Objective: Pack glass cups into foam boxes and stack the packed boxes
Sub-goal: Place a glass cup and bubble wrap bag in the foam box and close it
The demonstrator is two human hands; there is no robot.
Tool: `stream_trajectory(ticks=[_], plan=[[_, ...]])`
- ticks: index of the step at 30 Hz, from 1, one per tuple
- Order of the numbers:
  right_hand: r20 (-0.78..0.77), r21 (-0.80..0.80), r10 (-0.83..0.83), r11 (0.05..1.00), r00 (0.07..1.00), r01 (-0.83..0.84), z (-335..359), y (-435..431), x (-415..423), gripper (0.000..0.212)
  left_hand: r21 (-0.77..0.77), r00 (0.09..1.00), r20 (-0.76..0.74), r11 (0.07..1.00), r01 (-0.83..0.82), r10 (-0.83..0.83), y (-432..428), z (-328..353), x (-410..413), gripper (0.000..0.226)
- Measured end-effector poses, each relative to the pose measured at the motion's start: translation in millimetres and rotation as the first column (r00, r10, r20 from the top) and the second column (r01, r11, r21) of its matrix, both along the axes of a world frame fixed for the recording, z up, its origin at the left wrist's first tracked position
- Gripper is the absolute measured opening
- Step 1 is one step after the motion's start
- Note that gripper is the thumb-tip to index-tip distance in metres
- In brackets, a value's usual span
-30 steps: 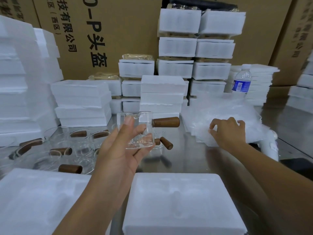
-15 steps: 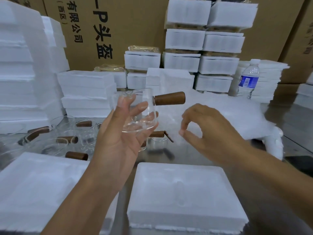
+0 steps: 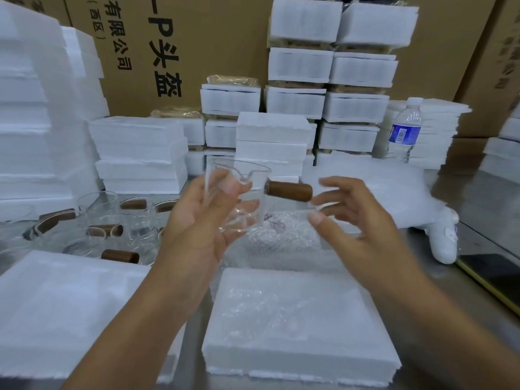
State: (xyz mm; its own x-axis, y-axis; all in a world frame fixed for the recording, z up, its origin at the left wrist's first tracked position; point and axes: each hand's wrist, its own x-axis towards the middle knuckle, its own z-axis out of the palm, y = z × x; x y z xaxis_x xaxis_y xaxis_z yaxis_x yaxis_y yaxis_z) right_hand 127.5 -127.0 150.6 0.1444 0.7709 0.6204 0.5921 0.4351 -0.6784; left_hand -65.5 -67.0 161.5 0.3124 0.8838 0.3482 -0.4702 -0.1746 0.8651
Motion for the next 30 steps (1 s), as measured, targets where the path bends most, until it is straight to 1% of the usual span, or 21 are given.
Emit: stream_trajectory(ticks=[2,4,6,7,8,10,11,12,13,15,17,18,20,22,23,24,27,28,29,30], plan=[[0.023,0.021,-0.029,0.999,0.999,0.028,-1.6,0.9,4.2,0.037,0.087,0.993,-0.121,0.996,0.011,0.0,-2.6,-3.4,2.1,0.067],[0.104,0.025,-0.031,0.999,0.994,0.028,-1.8,1.8,4.8,0.029,0.16,0.976,-0.217,0.987,0.024,0.011,-6.0,-6.3,4.5,0.068],[0.159,0.016,0.009,1.0,0.987,-0.012,-0.1,1.9,4.9,0.016,0.209,0.961,-0.273,0.978,0.022,0.037,-8.0,-7.4,6.8,0.067],[0.153,-0.024,0.05,0.999,0.987,-0.047,0.9,1.4,5.2,0.013,0.216,0.96,-0.277,0.976,0.027,0.035,-8.3,-7.9,7.6,0.066],[0.116,-0.088,0.1,0.992,0.988,-0.09,2.3,0.3,5.4,0.013,0.212,0.962,-0.273,0.977,0.033,0.027,-8.2,-8.3,8.5,0.066],[-0.043,-0.217,0.202,0.954,0.979,-0.206,5.5,-2.4,7.6,0.022,0.205,0.955,-0.294,0.978,0.036,0.027,-8.2,-9.0,10.9,0.068],[-0.104,-0.251,0.229,0.936,0.968,-0.248,6.7,-2.9,10.6,0.025,0.204,0.946,-0.322,0.978,0.034,0.035,-8.2,-9.8,12.2,0.07],[-0.119,-0.272,0.234,0.927,0.965,-0.258,7.7,-3.2,14.6,0.027,0.198,0.935,-0.353,0.98,0.034,0.039,-7.9,-10.7,14.2,0.073],[-0.102,-0.29,0.222,0.926,0.97,-0.242,8.6,-3.4,19.1,0.027,0.184,0.923,-0.383,0.982,0.034,0.039,-7.7,-12.1,16.2,0.076],[-0.079,-0.303,0.161,0.936,0.984,-0.177,8.8,-3.4,29.0,0.019,0.16,0.894,-0.444,0.987,0.013,0.06,-7.0,-14.9,20.9,0.085],[-0.128,-0.283,0.046,0.956,0.991,-0.08,7.2,-1.7,39.1,0.016,0.18,0.855,-0.501,0.982,-0.052,0.137,-6.1,-17.0,25.7,0.084],[-0.178,-0.27,-0.027,0.963,0.984,-0.022,5.8,-0.5,43.1,0.017,0.211,0.822,-0.539,0.974,-0.08,0.184,-5.8,-17.8,28.3,0.077],[-0.321,-0.274,-0.152,0.96,0.935,0.062,2.3,2.0,47.9,0.02,0.304,0.735,-0.626,0.95,-0.076,0.259,-6.5,-18.5,35.1,0.049],[-0.453,-0.317,-0.225,0.945,0.863,0.079,-0.7,4.0,49.7,0.02,0.411,0.644,-0.695,0.912,-0.007,0.319,-7.6,-19.0,43.8,0.023],[-0.493,-0.337,-0.244,0.939,0.835,0.076,-1.9,4.9,49.9,0.02,0.464,0.585,-0.725,0.885,0.024,0.364,-8.6,-19.8,48.0,0.017],[-0.515,-0.351,-0.256,0.934,0.818,0.071,-2.9,5.6,50.0,0.02,0.514,0.51,-0.75,0.856,0.05,0.421,-9.5,-21.1,51.8,0.016],[-0.53,-0.379,-0.265,0.924,0.805,0.055,-4.5,7.3,49.7,0.02,0.623,0.245,-0.776,0.769,0.145,0.582,-13.3,-24.1,61.7,0.029],[-0.539,-0.381,-0.26,0.924,0.802,0.043,-4.8,7.7,49.5,0.02,0.626,0.193,-0.779,0.76,0.174,0.597,-13.8,-25.9,63.5,0.033],[-0.55,-0.38,-0.25,0.925,0.797,0.028,-5.0,7.9,49.3,0.02,0.62,0.181,-0.784,0.761,0.193,0.593,-13.3,-28.6,64.4,0.037],[-0.561,-0.377,-0.24,0.926,0.792,0.013,-5.0,8.1,49.2,0.019,0.609,0.192,-0.792,0.767,0.201,0.579,-12.8,-31.0,64.7,0.042]])
